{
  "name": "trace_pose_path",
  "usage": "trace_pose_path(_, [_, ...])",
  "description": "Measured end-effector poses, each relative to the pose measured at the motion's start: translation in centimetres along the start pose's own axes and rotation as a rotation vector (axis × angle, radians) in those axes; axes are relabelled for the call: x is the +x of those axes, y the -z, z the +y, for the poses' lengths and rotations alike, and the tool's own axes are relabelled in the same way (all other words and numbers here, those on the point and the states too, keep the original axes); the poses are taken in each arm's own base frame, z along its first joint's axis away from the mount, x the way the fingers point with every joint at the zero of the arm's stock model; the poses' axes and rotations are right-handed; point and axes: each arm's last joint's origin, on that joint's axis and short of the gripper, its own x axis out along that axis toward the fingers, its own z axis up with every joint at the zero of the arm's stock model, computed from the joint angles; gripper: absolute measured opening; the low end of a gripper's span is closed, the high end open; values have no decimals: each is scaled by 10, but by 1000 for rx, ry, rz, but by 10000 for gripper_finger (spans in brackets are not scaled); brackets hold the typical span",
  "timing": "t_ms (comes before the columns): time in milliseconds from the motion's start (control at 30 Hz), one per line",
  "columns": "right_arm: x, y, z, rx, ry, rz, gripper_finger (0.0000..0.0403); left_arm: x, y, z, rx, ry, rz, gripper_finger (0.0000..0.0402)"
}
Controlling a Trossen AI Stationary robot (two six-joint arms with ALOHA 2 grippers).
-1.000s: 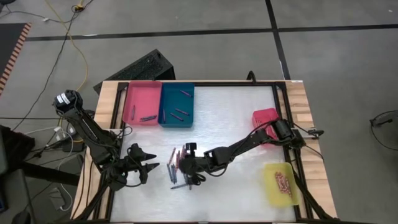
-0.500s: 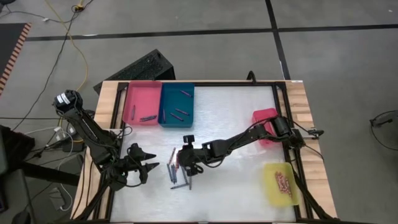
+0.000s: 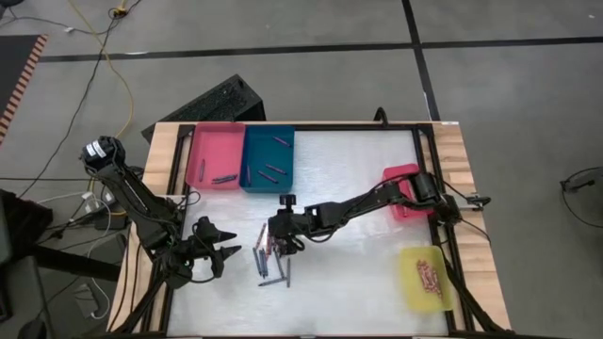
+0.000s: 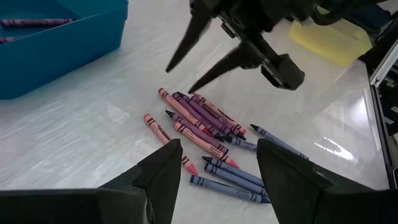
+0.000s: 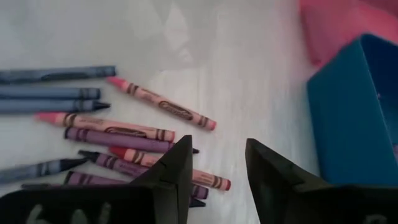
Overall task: Sort crayons
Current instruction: Put the pink crayon into the yellow bin
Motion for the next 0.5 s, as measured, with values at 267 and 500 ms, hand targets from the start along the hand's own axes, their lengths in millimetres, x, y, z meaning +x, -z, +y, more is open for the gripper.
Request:
trace_pose_path(267, [0,0,2,-91,-46,-1,141,0,0,0,0,0,0,199])
trace_pose_path(500, [0,2,3,-77,-54,11,141,0,0,0,-4,0,0,199])
